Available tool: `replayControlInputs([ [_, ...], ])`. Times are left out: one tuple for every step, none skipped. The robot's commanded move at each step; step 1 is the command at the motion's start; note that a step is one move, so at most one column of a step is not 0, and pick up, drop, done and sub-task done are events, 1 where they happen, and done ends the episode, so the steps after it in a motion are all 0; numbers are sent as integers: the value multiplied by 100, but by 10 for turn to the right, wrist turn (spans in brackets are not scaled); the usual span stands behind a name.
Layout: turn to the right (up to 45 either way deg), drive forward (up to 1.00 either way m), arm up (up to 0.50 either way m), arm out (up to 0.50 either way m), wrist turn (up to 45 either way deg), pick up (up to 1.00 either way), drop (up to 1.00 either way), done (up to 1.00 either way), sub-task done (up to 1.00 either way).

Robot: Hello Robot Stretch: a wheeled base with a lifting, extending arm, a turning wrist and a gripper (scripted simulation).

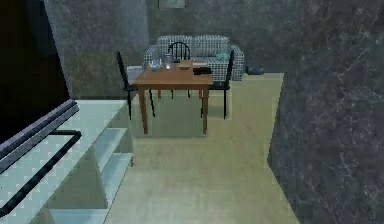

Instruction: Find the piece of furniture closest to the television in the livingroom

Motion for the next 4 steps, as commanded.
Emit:
replayControlInputs([
  [0,100,0,0,0,0,0,0,0],
  [0,65,0,0,0,0,0,0,0],
  [330,0,0,0,0,0,0,0,0],
  [0,50,0,0,0,0,0,0,0],
])
